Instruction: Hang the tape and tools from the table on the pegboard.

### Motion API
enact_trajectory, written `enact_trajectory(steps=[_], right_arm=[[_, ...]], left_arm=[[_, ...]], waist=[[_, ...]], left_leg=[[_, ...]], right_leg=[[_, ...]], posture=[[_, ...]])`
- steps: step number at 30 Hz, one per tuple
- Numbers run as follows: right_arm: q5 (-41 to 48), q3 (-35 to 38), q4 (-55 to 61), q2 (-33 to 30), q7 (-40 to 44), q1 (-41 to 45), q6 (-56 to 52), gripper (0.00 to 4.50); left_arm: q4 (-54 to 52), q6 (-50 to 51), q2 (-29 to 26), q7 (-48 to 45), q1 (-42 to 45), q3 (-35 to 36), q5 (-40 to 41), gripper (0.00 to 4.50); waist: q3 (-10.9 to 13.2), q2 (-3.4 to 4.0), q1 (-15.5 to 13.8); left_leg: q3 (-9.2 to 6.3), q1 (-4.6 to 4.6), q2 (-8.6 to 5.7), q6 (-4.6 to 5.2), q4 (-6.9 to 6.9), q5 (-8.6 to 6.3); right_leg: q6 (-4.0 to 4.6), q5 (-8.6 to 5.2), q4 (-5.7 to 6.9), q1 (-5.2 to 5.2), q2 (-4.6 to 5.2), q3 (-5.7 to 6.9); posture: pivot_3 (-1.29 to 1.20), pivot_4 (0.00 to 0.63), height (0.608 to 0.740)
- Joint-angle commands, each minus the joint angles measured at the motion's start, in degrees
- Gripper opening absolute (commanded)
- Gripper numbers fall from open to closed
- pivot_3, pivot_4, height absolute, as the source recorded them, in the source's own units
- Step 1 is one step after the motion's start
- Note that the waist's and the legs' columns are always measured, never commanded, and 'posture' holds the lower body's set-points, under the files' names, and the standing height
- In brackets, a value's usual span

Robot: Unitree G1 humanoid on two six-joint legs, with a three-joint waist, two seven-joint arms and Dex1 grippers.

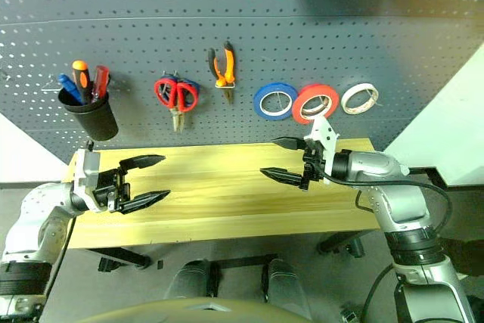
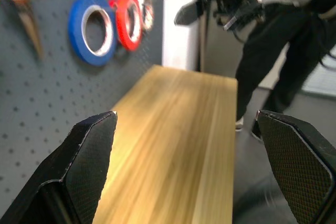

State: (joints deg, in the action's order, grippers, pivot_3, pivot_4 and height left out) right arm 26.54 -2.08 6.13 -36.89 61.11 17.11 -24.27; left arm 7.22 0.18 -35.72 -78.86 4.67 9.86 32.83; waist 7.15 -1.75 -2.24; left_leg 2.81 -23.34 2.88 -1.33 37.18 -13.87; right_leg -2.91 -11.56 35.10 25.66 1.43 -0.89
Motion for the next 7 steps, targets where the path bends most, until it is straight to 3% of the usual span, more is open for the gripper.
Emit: enact_trajectory(steps=[1,7], right_arm=[[-1.83,-1.00,-1.09,0.77,0.71,2.92,3.21,4.50],[-3.92,-1.49,-5.03,0.34,2.20,3.99,6.11,4.50]], left_arm=[[3.73,-4.04,0.24,-0.75,3.00,0.55,-1.66,4.47],[6.38,-7.25,2.81,1.30,4.33,0.48,-3.08,4.47]], waist=[[0.00,0.00,0.15],[0.00,0.00,-0.17]], left_leg=[[0.00,0.00,0.00,0.03,0.00,-0.02],[0.02,0.00,-0.05,0.06,0.03,-0.03]], right_leg=[[0.01,0.00,0.02,0.01,-0.02,0.00],[0.07,0.03,0.02,-0.03,0.06,-0.01]], posture=[[0.09,0.108,0.740],[0.12,0.103,0.740]])
